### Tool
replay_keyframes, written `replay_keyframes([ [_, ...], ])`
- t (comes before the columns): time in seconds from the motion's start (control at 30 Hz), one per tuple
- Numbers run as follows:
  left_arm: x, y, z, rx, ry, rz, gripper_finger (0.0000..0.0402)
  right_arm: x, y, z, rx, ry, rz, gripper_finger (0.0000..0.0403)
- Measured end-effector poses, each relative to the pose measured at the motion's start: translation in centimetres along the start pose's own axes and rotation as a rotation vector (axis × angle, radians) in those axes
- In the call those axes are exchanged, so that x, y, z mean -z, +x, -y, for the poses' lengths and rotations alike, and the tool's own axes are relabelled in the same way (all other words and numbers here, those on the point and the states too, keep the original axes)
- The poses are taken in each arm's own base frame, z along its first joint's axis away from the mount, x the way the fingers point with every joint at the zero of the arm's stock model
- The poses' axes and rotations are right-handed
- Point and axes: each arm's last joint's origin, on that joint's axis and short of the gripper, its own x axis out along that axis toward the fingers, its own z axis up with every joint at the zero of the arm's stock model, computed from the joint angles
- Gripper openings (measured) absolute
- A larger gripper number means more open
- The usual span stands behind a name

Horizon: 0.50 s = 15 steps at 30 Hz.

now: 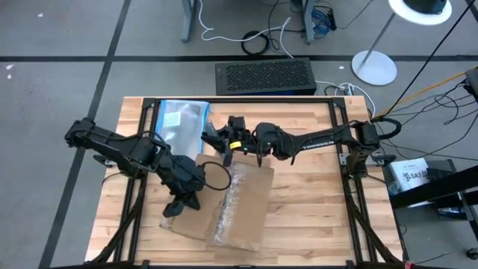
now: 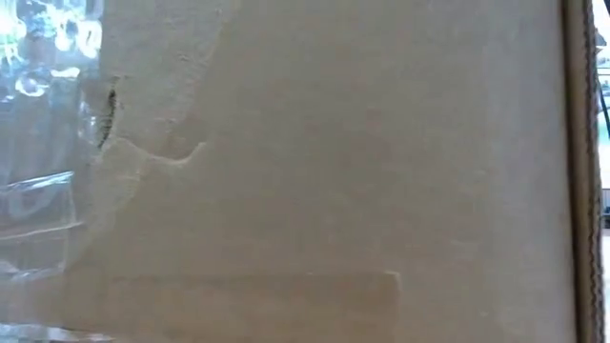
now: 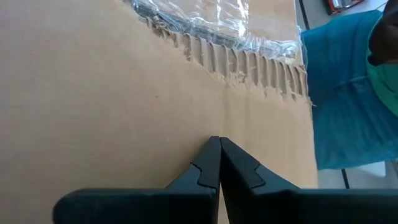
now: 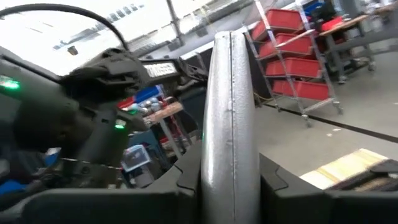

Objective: Unpack boxes
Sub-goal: Break down box until it is fully flat

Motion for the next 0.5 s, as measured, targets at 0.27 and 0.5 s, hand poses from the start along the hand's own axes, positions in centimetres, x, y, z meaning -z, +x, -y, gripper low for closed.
replay_keyframes([
  [0.27, -0.17, -0.07, -0.37, -0.03, -0.001, 0.016, 0.001, 0.22, -0.07, -0.32, 0.047, -0.014, 0.015, 0.0063],
  [0.5, -0.32, -0.18, -0.75, -0.045, -0.013, 0.023, 0.001, 0.93, -0.23, -0.65, 0.111, -0.053, -0.031, 0.0063],
])
